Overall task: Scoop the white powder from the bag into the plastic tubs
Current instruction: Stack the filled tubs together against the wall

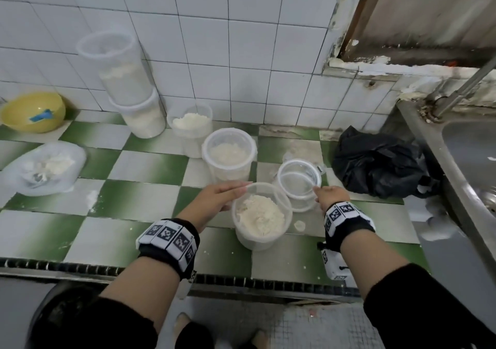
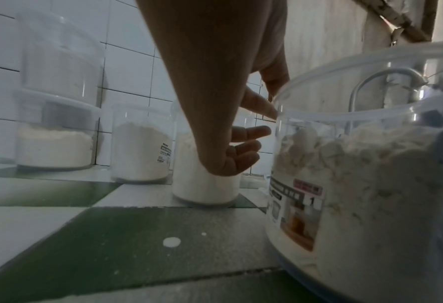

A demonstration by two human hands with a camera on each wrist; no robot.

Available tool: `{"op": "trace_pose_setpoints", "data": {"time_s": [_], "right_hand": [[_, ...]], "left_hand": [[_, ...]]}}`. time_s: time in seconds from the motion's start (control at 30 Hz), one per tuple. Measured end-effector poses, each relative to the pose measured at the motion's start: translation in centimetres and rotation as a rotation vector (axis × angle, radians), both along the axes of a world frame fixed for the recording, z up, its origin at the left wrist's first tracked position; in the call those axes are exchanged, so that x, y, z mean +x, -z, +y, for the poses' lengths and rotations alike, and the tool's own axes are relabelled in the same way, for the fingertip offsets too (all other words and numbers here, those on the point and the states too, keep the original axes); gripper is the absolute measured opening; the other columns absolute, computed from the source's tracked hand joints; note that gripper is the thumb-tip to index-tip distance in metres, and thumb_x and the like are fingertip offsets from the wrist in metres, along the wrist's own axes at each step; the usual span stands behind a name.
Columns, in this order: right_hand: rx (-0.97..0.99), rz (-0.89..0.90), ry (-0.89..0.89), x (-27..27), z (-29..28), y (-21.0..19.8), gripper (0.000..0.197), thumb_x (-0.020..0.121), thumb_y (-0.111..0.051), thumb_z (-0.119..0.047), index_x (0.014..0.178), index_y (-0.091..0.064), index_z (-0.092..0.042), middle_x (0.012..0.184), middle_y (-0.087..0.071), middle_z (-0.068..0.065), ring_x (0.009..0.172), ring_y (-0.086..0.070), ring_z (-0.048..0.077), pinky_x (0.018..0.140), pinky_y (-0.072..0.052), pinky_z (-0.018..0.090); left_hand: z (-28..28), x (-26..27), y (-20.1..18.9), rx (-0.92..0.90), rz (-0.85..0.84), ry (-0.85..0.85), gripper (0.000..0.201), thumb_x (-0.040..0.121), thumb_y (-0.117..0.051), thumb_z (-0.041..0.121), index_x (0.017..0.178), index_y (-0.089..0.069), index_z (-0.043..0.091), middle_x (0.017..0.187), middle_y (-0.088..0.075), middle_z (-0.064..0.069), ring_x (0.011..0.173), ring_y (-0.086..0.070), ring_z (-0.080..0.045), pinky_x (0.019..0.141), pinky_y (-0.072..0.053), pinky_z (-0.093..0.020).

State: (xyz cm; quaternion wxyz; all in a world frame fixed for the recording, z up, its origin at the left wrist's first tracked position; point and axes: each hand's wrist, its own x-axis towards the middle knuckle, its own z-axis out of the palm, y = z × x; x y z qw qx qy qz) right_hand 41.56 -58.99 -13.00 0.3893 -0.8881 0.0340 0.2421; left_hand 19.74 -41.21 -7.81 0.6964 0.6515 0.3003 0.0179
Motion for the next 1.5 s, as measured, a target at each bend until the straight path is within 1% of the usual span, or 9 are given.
{"op": "trace_pose_setpoints", "data": {"time_s": [0.17, 0.33, 0.6, 0.73, 0.87, 0.97, 1.07, 1.3, 1.5], "right_hand": [[-0.135, -0.011, -0.084, 0.8, 1.0, 0.5, 0.041, 0.088, -0.060, -0.037, 0.087, -0.066, 0.003, 0.082, -0.060, 0.015, 0.072, -0.051, 0.027, 0.066, -0.037, 0.026], [-0.204, 0.004, -0.032, 1.4, 1.2, 0.7, 0.043, 0.086, -0.064, -0.032, 0.107, -0.061, 0.006, 0.108, -0.064, 0.020, 0.098, -0.060, 0.033, 0.072, -0.041, 0.030], [-0.037, 0.039, 0.054, 1.9, 0.3, -0.6, 0.034, 0.085, -0.063, -0.024, 0.107, -0.064, 0.002, 0.093, -0.056, 0.015, 0.097, -0.060, 0.030, 0.082, -0.046, 0.034], [0.155, 0.089, 0.120, 1.8, -0.9, -0.6, 0.018, 0.079, -0.073, -0.032, 0.070, -0.064, -0.019, 0.082, -0.059, 0.004, 0.059, -0.050, 0.015, 0.071, -0.042, 0.028], [0.473, 0.202, 0.289, 0.7, -1.6, -1.5, 0.023, 0.070, -0.082, -0.024, 0.083, -0.074, -0.007, 0.066, -0.064, 0.003, 0.056, -0.054, 0.019, 0.060, -0.050, 0.030], [0.704, 0.291, 0.298, 0.0, -2.0, -3.3, 0.018, 0.075, -0.078, -0.017, 0.082, -0.070, -0.002, 0.059, -0.047, 0.003, 0.042, -0.037, 0.012, 0.038, -0.033, 0.022], [0.878, 0.300, 0.225, -1.1, -2.1, -5.9, 0.018, 0.077, -0.075, -0.015, 0.082, -0.068, 0.001, 0.061, -0.044, 0.004, 0.040, -0.034, 0.008, 0.036, -0.030, 0.018], [0.808, 0.037, -0.123, -5.8, -1.6, -11.7, 0.022, 0.084, -0.069, -0.027, 0.090, -0.068, -0.007, 0.057, -0.055, -0.001, 0.043, -0.041, 0.012, 0.044, -0.041, 0.025], [0.731, -0.091, -0.249, -7.7, -1.6, -13.2, 0.019, 0.088, -0.064, -0.028, 0.098, -0.064, -0.012, 0.075, -0.058, 0.008, 0.045, -0.055, 0.020, 0.035, -0.038, 0.024]], "left_hand": [[-0.4, 0.0, 0.1, -0.038, -0.022, -0.017, 0.027, 0.094, -0.060, 0.027, 0.120, -0.069, 0.026, 0.113, -0.073, 0.006, 0.105, -0.068, -0.012, 0.084, -0.053, -0.027], [-0.5, 0.0, 0.1, -0.042, -0.015, -0.030, 0.029, 0.095, -0.059, 0.025, 0.123, -0.068, 0.022, 0.113, -0.073, 0.003, 0.105, -0.068, -0.013, 0.077, -0.053, -0.020], [-0.7, 0.0, 0.0, -0.044, -0.017, -0.043, 0.031, 0.094, -0.061, 0.028, 0.123, -0.068, 0.021, 0.115, -0.072, 0.003, 0.108, -0.067, -0.015, 0.091, -0.053, -0.030], [-1.0, -0.1, -0.2, -0.038, -0.023, -0.053, 0.029, 0.092, -0.061, 0.029, 0.120, -0.070, 0.023, 0.112, -0.073, 0.003, 0.107, -0.068, -0.016, 0.087, -0.052, -0.028], [-1.0, -0.2, -0.4, 0.028, 0.006, -0.076, 0.026, 0.092, -0.063, 0.032, 0.117, -0.071, 0.027, 0.110, -0.074, 0.007, 0.109, -0.066, -0.018, 0.097, -0.050, -0.036], [-1.4, 0.2, -1.3, 0.185, 0.021, -0.148, 0.029, 0.093, -0.064, 0.034, 0.120, -0.070, 0.026, 0.111, -0.071, 0.012, 0.107, -0.062, -0.007, 0.101, -0.048, -0.033], [-2.0, 0.8, -3.4, 0.307, -0.054, -0.174, 0.035, 0.093, -0.061, 0.040, 0.126, -0.064, 0.028, 0.110, -0.067, 0.015, 0.096, -0.057, 0.007, 0.076, -0.045, -0.014], [-1.9, 1.5, -7.9, 0.271, -0.119, -0.141, 0.035, 0.092, -0.056, 0.055, 0.114, -0.064, 0.029, 0.074, -0.067, 0.007, 0.051, -0.045, -0.007, 0.050, -0.041, -0.016], [-1.7, -0.2, -8.6, 0.202, -0.268, -0.156, 0.023, 0.089, -0.069, 0.023, 0.111, -0.065, 0.015, 0.102, -0.073, -0.006, 0.078, -0.073, -0.017, 0.073, -0.058, -0.024]]}}
